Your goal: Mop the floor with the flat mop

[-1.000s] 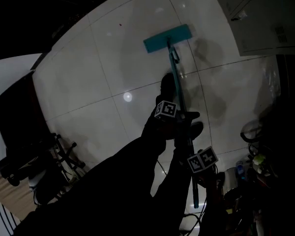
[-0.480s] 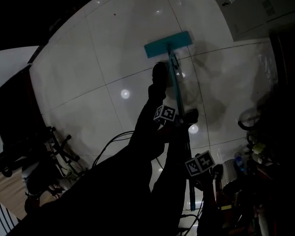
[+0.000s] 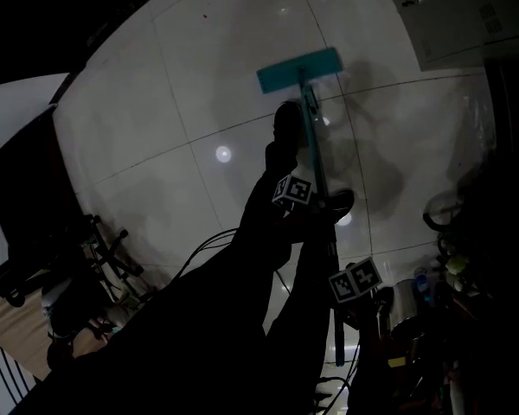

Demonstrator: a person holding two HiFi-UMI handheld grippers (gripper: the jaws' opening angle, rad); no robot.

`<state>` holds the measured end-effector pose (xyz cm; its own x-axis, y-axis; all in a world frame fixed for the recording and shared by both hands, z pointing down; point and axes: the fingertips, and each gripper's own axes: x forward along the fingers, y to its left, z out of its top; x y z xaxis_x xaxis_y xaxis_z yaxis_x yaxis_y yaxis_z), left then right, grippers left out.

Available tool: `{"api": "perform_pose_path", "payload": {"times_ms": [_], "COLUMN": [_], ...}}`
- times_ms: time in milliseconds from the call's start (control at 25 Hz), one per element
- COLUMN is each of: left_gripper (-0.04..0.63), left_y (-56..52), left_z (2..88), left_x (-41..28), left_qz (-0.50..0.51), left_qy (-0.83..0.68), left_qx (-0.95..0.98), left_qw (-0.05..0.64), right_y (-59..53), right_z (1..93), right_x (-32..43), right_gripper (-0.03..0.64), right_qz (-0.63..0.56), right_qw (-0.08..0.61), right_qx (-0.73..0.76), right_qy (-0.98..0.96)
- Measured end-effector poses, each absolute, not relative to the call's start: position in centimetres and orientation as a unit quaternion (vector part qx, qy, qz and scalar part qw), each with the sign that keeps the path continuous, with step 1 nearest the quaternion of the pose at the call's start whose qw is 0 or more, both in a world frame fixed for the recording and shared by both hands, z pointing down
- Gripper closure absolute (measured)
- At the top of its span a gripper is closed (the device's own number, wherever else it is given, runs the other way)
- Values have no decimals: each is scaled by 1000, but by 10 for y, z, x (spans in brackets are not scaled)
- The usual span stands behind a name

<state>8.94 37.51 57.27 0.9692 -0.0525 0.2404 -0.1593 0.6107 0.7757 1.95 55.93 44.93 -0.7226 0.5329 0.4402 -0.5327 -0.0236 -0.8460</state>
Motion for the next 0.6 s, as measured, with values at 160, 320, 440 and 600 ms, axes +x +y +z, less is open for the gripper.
{"api": "perform_pose_path", "payload": {"times_ms": [160,320,440,600], "left_gripper": [571,571,571,572], "left_y": [341,295,256,198], "left_z": [576,578,577,575], "left_x": [78,67,56,39], "left_qz": [22,18,16,14], "left_qy": [-126,-127,-125,-121], "left_qx": [441,441,442,445], "left_qw": [888,888,888,887], "right_y": [526,480,442,385], "right_z": [450,452,451,452], "right_x": [9,-2,-14,-32], "right_gripper": [581,581,581,581], "right_qz": [716,716,719,718], "right_qw": [373,373,370,370], "right_qx": [-5,-4,-3,3], "right_qy": [-591,-590,-589,-589]}}
